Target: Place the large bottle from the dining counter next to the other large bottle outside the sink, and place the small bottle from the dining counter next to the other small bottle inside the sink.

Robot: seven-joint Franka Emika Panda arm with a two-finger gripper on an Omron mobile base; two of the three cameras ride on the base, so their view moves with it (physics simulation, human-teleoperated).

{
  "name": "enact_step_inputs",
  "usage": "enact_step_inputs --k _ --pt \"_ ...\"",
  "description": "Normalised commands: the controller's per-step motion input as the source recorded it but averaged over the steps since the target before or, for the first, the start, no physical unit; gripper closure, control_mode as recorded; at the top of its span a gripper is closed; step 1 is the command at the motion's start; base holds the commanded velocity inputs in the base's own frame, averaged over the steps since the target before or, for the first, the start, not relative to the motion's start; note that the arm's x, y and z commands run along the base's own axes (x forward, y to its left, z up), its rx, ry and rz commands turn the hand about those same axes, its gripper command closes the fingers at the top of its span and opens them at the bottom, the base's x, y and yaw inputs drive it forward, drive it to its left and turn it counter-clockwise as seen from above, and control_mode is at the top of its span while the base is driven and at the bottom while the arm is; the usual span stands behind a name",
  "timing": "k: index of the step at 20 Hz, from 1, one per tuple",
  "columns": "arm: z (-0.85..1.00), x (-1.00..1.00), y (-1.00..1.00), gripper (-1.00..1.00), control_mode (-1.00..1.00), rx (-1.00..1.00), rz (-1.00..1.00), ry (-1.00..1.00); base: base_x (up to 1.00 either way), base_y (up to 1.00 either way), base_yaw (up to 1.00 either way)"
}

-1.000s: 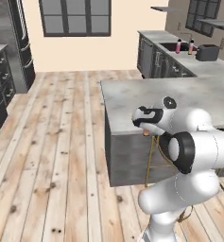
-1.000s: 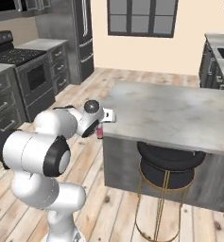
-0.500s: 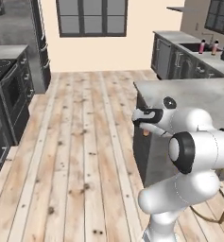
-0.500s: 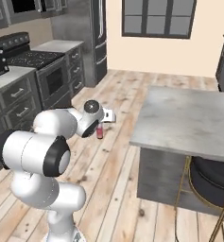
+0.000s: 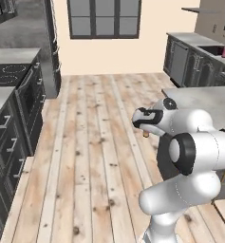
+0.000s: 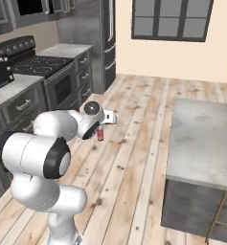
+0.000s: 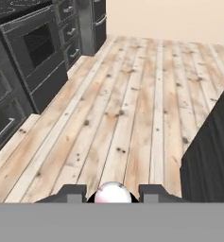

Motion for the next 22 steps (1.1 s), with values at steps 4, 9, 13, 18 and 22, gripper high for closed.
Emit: enact_step_inputs --k 4,9,13,18,22 --pt "0.00 0.00 0.00 1.00 1.00 0.00 0.00 0.00 1.00 0.36 -0.02" --pt "0.00 0.00 0.00 1.00 1.00 0.00 0.00 0.00 1.00 0.29 -0.04" --pt "0.00 0.00 0.00 1.00 1.00 0.00 0.00 0.00 1.00 0.19 -0.07" --pt "0.00 0.00 0.00 1.00 1.00 0.00 0.00 0.00 0.96 0.10 -0.13" --pt "0.00 0.00 0.00 1.00 1.00 0.00 0.00 0.00 0.90 0.03 -0.21"
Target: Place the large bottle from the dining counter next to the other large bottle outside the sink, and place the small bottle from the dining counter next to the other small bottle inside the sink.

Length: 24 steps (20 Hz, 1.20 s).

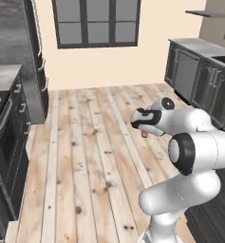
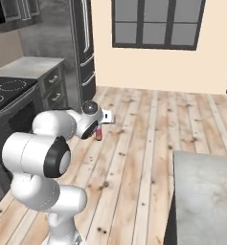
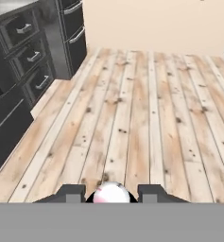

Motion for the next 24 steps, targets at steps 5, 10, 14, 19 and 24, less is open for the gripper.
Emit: enact_step_inputs --k 5,10,14,19,24 --pt "0.00 0.00 0.00 1.00 1.00 0.00 0.00 0.00 0.84 0.01 -0.26" --pt "0.00 0.00 0.00 1.00 1.00 0.00 0.00 0.00 0.92 0.00 -0.27" --pt "0.00 0.00 0.00 1.00 1.00 0.00 0.00 0.00 0.91 0.00 -0.29" --pt "0.00 0.00 0.00 1.00 1.00 0.00 0.00 0.00 0.95 0.00 -0.31" --pt "0.00 0.00 0.00 1.00 1.00 0.00 0.00 0.00 1.00 0.00 -0.31"
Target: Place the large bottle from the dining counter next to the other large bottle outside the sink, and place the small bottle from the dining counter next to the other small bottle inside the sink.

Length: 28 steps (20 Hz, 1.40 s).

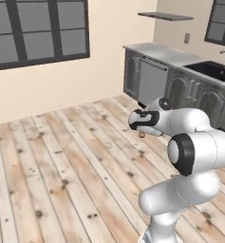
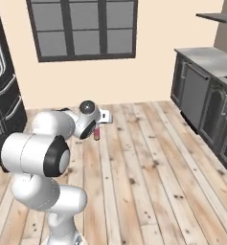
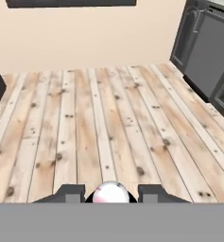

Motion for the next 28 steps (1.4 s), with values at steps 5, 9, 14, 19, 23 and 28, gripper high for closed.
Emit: enact_step_inputs --k 5,9,14,19,23,28 --pt "0.00 0.00 0.00 1.00 1.00 0.00 0.00 0.00 0.99 0.00 -0.33" --pt "0.00 0.00 0.00 1.00 1.00 0.00 0.00 0.00 1.00 0.00 -0.33" --pt "0.00 0.00 0.00 1.00 1.00 0.00 0.00 0.00 1.00 0.00 -0.33" --pt "0.00 0.00 0.00 1.00 1.00 0.00 0.00 0.00 0.91 0.00 -0.32" --pt "0.00 0.00 0.00 1.00 1.00 0.00 0.00 0.00 0.91 0.02 -0.32" --pt "0.00 0.00 0.00 1.00 1.00 0.00 0.00 0.00 0.87 0.11 -0.32"
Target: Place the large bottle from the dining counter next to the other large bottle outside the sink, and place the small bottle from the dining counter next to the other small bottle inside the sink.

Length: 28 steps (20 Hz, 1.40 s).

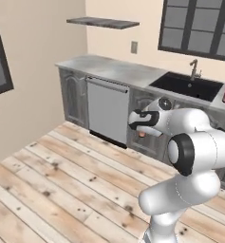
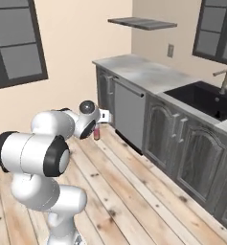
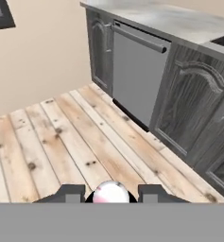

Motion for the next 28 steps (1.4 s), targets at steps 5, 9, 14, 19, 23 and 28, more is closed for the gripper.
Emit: enact_step_inputs --k 5,9,14,19,23,28 --pt "0.00 0.00 0.00 1.00 1.00 0.00 0.00 0.00 0.76 0.31 -0.31" --pt "0.00 0.00 0.00 1.00 1.00 0.00 0.00 0.00 0.64 0.38 -0.31" --pt "0.00 0.00 0.00 1.00 1.00 0.00 0.00 0.00 0.68 0.27 -0.32" --pt "0.00 0.00 0.00 1.00 1.00 0.00 0.00 0.00 0.68 0.25 -0.32" --pt "0.00 0.00 0.00 1.00 1.00 0.00 0.00 0.00 0.69 0.28 -0.33" --pt "0.00 0.00 0.00 1.00 1.00 0.00 0.00 0.00 0.74 0.32 -0.33"
